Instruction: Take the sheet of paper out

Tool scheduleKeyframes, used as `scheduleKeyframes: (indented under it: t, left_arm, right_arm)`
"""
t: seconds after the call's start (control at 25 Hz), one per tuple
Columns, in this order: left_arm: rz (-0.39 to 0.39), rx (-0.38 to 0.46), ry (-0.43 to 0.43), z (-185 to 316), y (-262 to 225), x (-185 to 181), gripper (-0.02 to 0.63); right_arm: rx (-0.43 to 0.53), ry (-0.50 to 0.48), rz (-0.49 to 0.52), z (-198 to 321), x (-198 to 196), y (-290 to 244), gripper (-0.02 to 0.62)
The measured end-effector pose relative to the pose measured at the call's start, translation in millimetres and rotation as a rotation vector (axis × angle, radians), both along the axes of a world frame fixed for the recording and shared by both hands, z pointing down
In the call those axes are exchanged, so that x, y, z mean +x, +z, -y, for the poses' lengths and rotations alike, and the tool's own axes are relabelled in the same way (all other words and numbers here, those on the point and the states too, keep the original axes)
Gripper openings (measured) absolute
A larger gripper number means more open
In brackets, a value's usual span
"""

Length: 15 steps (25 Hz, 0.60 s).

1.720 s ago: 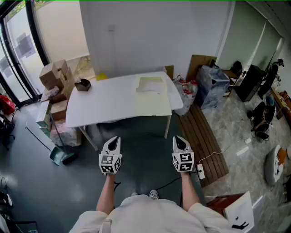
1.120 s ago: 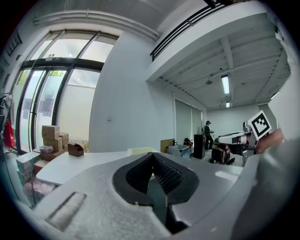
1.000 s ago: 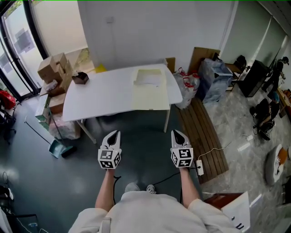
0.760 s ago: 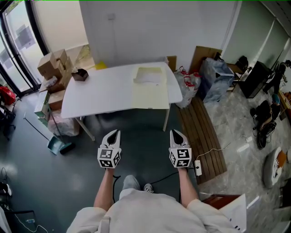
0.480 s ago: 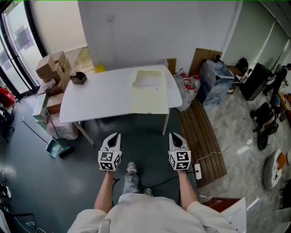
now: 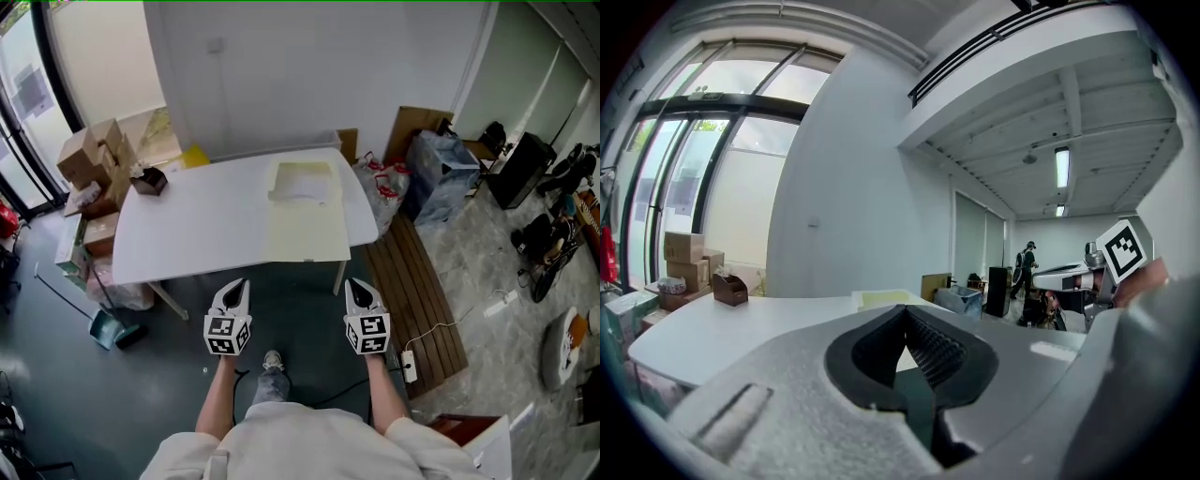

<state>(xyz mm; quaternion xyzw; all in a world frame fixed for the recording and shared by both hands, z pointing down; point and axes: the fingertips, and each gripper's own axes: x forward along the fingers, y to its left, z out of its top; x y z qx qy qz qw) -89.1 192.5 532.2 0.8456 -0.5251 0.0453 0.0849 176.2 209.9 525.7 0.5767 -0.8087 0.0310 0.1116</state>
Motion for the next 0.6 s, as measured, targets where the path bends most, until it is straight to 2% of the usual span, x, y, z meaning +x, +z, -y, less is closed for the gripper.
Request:
scheduleKeyframes:
  t: [0.36, 0.6]
  left_arm:
    - [-0.021, 0.025, 0.050, 118, -19, -26, 0.006]
    - [-0.035, 0.027, 0.081, 176, -20, -43, 0.006]
  right_arm:
    - [0.017, 0.031, -0.005, 105, -31, -24, 0.002]
    - [0.022, 0.049, -0.007, 157, -53, -29, 0.002]
